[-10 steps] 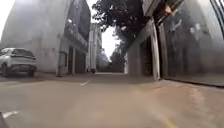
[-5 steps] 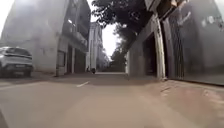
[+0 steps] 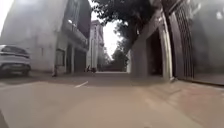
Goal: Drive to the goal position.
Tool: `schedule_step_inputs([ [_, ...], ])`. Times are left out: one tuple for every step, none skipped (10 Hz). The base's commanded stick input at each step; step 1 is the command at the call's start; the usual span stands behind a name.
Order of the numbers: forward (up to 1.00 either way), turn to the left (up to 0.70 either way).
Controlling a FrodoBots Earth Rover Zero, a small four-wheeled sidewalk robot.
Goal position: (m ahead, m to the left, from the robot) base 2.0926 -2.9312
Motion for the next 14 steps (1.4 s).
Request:
schedule_step_inputs([
  [0.85, 0.00],
  [0.85, 0.00],
  [0.85, 0.00],
  [0.85, 0.00],
  [0.85, 0.00],
  [0.85, 0.00],
  [0.85, 0.00],
  [0.85, -0.33],
  [0.85, -0.24],
  [0.85, -0.16],
  [0.85, -0.06],
  [0.85, 0.00],
  [0.85, 0.00],
  [0.85, 0.00],
])
